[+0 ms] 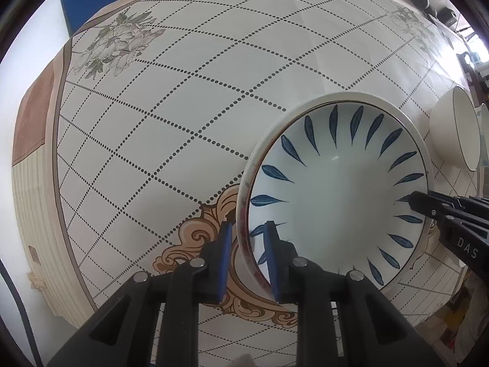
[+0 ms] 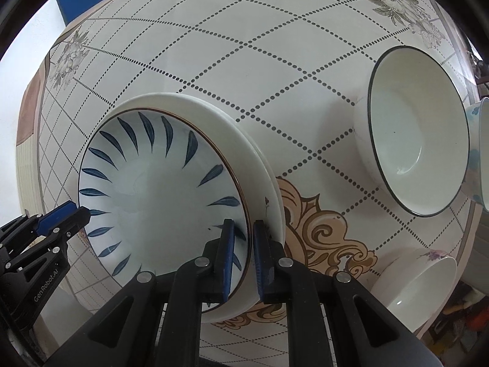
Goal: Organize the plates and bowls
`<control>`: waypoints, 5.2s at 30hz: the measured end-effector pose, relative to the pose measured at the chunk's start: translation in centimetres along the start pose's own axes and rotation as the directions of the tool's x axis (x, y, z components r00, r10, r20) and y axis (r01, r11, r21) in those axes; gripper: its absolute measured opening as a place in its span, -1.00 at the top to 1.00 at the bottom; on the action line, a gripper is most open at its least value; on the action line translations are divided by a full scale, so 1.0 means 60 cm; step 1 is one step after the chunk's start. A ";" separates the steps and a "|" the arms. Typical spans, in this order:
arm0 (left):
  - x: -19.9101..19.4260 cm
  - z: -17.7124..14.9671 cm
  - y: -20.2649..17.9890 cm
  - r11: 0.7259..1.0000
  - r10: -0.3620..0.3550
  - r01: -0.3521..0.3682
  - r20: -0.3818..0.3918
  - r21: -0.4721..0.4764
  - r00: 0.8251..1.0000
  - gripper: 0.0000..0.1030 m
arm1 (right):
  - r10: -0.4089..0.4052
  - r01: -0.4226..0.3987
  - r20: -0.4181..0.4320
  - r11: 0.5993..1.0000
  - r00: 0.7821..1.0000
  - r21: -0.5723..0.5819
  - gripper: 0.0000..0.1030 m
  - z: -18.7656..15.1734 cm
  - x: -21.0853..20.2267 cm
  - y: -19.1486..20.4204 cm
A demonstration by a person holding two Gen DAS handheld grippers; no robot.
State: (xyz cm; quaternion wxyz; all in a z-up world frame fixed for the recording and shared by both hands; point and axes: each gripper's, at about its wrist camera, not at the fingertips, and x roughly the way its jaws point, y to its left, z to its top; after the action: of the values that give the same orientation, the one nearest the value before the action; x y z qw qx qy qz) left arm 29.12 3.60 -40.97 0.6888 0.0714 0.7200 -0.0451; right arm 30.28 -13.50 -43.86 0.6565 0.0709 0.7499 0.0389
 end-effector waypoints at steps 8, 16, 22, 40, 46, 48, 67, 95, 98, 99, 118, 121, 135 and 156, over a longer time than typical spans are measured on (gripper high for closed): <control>-0.046 -0.025 0.006 0.999 -0.010 0.013 0.094 -0.040 0.995 0.39 | -0.027 0.026 0.029 0.999 0.999 0.021 0.58 -0.022 -0.007 0.008; -0.100 -0.026 0.002 0.997 0.011 0.002 0.188 -0.073 0.982 -0.55 | -0.067 0.068 0.097 0.998 0.993 -0.010 -0.60 -0.055 -0.051 0.027; -0.139 -0.042 -0.011 0.997 0.020 -0.001 0.251 -0.078 0.968 -0.68 | -0.168 0.180 0.188 0.982 0.968 -0.051 -0.68 -0.083 -0.101 0.045; -0.323 -0.172 -0.028 0.987 0.047 0.027 0.443 -0.159 0.895 -0.69 | -0.152 0.200 0.454 0.978 0.878 -0.060 -0.92 -0.228 -0.305 0.040; -0.379 -0.232 -0.032 0.990 0.079 -0.007 0.500 -0.144 0.863 -0.70 | -0.131 0.186 0.516 0.981 0.846 -0.056 -0.93 -0.296 -0.370 0.047; -0.393 -0.250 -0.030 0.990 0.075 -0.005 0.508 -0.139 0.858 -0.69 | -0.133 0.185 0.534 0.982 0.835 -0.044 -0.93 -0.319 -0.388 0.051; -0.405 -0.339 -0.013 0.997 0.008 0.031 0.514 -0.068 0.858 -0.69 | -0.138 0.130 0.552 0.990 0.822 0.054 -0.93 -0.475 -0.437 0.091; -0.097 -0.050 -0.413 0.967 -0.213 0.205 0.034 0.151 0.977 0.22 | 0.036 -0.085 0.201 0.966 0.979 0.243 -0.57 -0.275 -0.141 -0.411; -0.054 -0.037 -0.438 0.964 -0.226 0.228 -0.030 0.138 0.974 0.22 | 0.068 -0.101 0.149 0.970 0.986 0.221 -0.40 -0.256 -0.094 -0.421; -0.044 -0.036 -0.440 0.965 -0.224 0.228 -0.043 0.128 0.974 0.22 | 0.084 -0.111 0.133 0.970 0.988 0.217 -0.36 -0.249 -0.080 -0.422; 0.034 -0.056 -0.427 0.960 -0.278 0.280 -0.101 0.009 0.955 0.80 | 0.137 -0.143 0.046 0.971 0.990 0.189 0.81 -0.195 0.027 -0.402; 0.024 -0.056 -0.416 0.963 -0.267 0.268 -0.088 0.007 0.960 0.80 | 0.126 -0.133 0.053 0.977 0.991 0.165 0.81 -0.188 0.023 -0.389; 0.023 -0.011 -0.327 0.965 -0.258 0.254 -0.085 -0.059 0.962 0.80 | 0.148 -0.152 0.038 0.982 0.988 0.113 0.81 -0.137 0.021 -0.333; -0.113 0.039 -0.256 0.970 -0.243 0.243 0.052 0.004 0.969 0.10 | 0.199 -0.212 0.112 0.970 0.973 0.115 -0.14 -0.106 -0.099 -0.418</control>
State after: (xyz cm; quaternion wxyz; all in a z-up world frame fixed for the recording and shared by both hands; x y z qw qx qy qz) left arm 29.17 -12.21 -34.80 0.6968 -0.0193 0.7052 -0.1299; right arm 23.36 -38.99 -41.01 0.6799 0.1916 0.7056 0.0558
